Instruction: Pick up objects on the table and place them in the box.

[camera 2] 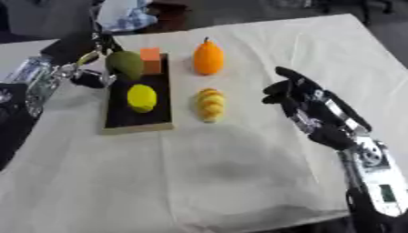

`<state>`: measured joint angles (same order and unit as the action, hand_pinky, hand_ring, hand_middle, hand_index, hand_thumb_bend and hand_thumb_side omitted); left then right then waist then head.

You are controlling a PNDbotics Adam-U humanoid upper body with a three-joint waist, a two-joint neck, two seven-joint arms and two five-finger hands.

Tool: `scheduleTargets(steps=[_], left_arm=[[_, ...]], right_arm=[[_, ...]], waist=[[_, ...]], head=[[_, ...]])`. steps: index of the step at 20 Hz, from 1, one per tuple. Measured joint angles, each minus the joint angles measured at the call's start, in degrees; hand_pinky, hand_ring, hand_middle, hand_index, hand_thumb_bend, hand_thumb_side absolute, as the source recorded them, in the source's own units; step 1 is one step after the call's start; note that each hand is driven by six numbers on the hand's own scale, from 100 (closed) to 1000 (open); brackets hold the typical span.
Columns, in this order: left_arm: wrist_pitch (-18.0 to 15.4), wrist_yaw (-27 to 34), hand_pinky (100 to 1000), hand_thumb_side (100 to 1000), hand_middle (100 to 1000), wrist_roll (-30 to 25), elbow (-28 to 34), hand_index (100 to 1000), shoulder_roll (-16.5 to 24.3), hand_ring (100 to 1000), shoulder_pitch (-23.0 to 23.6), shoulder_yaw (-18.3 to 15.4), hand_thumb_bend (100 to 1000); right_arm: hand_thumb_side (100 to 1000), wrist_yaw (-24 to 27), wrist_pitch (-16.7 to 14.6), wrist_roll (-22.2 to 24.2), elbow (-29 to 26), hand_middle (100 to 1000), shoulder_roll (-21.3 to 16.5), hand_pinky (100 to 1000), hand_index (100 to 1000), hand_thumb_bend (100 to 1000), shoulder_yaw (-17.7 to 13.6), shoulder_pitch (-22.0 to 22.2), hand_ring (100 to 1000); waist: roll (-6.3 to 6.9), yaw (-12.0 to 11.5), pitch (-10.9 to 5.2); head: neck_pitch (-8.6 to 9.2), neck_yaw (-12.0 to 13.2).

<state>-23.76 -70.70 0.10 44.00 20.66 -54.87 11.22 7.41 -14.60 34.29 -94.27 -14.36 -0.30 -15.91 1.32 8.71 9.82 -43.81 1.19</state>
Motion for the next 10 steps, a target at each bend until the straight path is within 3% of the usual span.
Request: scheduleTargets(steps=[3, 10], left_arm=[[0.12, -2.14, 761, 343, 824, -1.51, -1.04, 895, -0.05, 723, 0.04, -0.68, 296], [0.84, 0.53, 763, 274, 834, -1.19, 0.93, 898, 2.18, 716, 0.88, -2.33, 228]], right_arm=[[533, 0.02, -0.01, 0.0, 0.08, 741, 0.0, 833, 998, 100, -0.01, 0.0, 745], [508, 0.01, -0.16, 0.04, 0.68, 743, -0.16, 833, 997, 100, -0.01, -0.8, 746]], waist=[[0.0, -0.04, 0.0], [0.0, -0.98, 0.0]], head=[[0.0, -0.09], [0.0, -0.54]])
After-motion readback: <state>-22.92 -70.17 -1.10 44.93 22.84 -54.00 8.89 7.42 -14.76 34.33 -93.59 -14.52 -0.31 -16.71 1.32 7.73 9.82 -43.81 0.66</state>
